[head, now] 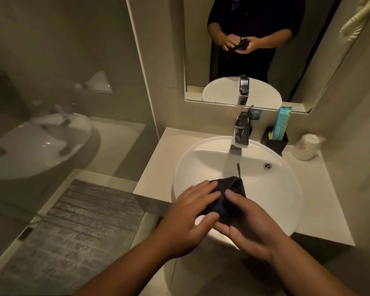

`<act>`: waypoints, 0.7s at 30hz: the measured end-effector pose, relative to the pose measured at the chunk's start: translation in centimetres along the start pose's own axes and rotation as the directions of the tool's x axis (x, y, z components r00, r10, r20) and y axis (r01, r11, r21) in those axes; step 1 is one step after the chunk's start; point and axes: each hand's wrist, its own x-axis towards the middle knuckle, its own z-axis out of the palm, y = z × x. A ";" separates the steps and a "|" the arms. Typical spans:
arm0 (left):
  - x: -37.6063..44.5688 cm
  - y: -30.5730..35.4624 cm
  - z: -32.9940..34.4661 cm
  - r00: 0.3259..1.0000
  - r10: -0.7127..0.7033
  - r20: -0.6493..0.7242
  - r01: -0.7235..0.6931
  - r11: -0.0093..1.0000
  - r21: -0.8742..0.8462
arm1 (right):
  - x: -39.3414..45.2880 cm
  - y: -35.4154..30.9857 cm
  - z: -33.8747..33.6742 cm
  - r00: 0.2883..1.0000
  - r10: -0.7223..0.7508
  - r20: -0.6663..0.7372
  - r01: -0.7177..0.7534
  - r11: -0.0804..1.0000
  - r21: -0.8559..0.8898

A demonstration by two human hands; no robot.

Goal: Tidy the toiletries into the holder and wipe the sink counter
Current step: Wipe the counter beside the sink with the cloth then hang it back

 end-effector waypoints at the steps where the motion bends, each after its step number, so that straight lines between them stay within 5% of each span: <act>1: 0.3 -0.3 -0.5 0.994 -0.077 -0.074 0.068 0.991 -0.119 | -0.1 -0.1 -0.5 1.000 -0.015 -0.003 0.015 1.000 -0.014; 3: 1.3 -1.5 -1.2 0.960 -0.271 -0.074 0.244 0.935 -0.259 | -0.3 -0.4 -1.4 0.999 -0.043 0.003 0.043 0.999 -0.020; 5: 2.5 -2.7 -1.9 0.912 -0.392 0.117 0.408 0.845 -0.345 | -0.4 -0.5 -2.3 0.997 -0.060 0.053 0.061 0.998 -0.020; 8: 3.2 -3.5 -2.7 0.880 -0.360 0.311 0.456 0.825 -0.334 | -0.6 -0.6 -3.1 0.987 -0.081 0.141 0.094 0.992 -0.086; 12: 3.6 -2.9 -3.4 0.930 -0.303 0.207 0.360 0.862 -0.357 | -1.0 -0.7 -4.4 0.984 -0.077 0.162 0.100 0.985 -0.141; 16: 3.9 -2.0 -3.4 0.986 -0.147 0.074 0.149 0.989 -0.017 | -1.5 -1.1 -5.5 0.982 -0.170 0.085 0.189 0.920 -0.344; 21: 4.4 -0.9 -3.1 0.978 0.164 0.128 -0.188 0.961 0.203 | -2.5 -2.1 -6.1 0.941 -0.336 -0.046 0.235 0.746 -0.624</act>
